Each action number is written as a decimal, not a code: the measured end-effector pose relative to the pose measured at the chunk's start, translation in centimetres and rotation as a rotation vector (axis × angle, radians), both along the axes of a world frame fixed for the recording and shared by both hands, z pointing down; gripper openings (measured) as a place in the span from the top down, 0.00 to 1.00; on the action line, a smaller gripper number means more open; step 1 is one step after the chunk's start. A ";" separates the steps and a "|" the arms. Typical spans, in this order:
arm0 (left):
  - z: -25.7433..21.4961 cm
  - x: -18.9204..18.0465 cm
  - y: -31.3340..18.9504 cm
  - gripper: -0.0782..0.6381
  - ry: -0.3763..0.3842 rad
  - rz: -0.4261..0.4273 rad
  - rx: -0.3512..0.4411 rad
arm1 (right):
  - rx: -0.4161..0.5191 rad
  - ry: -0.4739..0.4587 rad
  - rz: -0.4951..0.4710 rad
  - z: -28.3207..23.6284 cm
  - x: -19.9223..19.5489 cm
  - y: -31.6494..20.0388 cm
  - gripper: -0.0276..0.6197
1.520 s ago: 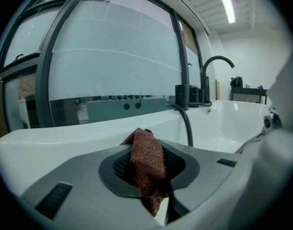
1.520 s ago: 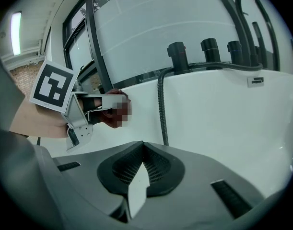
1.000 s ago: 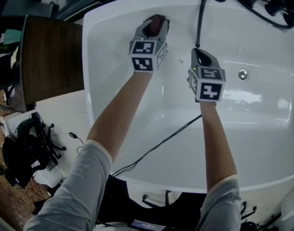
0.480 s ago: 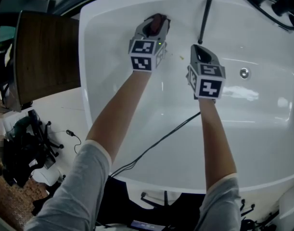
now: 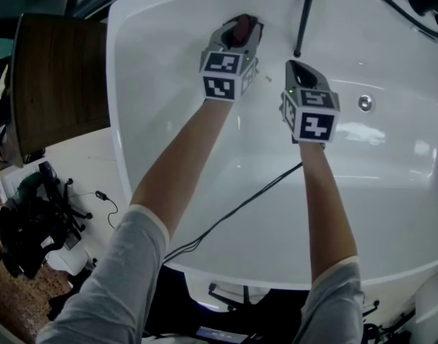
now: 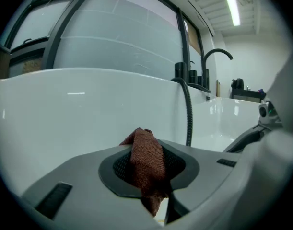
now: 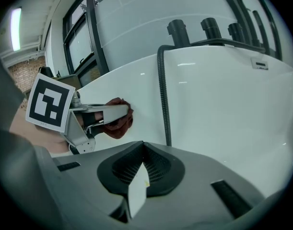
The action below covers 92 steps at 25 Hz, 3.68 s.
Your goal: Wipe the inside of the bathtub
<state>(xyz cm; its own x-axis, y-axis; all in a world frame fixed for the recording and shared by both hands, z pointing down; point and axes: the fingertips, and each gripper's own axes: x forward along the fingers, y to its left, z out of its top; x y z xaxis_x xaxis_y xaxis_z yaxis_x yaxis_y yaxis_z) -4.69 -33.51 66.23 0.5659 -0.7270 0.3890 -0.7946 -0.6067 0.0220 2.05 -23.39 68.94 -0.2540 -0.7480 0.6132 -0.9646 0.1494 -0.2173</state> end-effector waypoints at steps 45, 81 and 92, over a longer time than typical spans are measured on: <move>9.9 -6.6 1.3 0.76 -0.068 -0.095 -0.069 | -0.029 -0.004 0.041 6.3 -0.8 0.4 0.94; 19.0 1.8 4.5 0.76 -0.102 0.076 -0.142 | -0.052 0.041 0.129 10.0 3.2 0.4 0.94; 22.7 -4.1 3.9 0.76 -0.154 -0.055 -0.221 | -0.049 0.034 0.139 10.9 3.7 0.3 0.94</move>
<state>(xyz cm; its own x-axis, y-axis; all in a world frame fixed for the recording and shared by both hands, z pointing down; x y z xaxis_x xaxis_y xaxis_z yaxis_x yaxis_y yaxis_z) -8.75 -29.61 88.91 0.4499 -0.6431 0.6197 -0.8304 -0.5565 0.0253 5.71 -23.05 79.79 -0.1285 -0.7431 0.6567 -0.9822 0.0041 -0.1876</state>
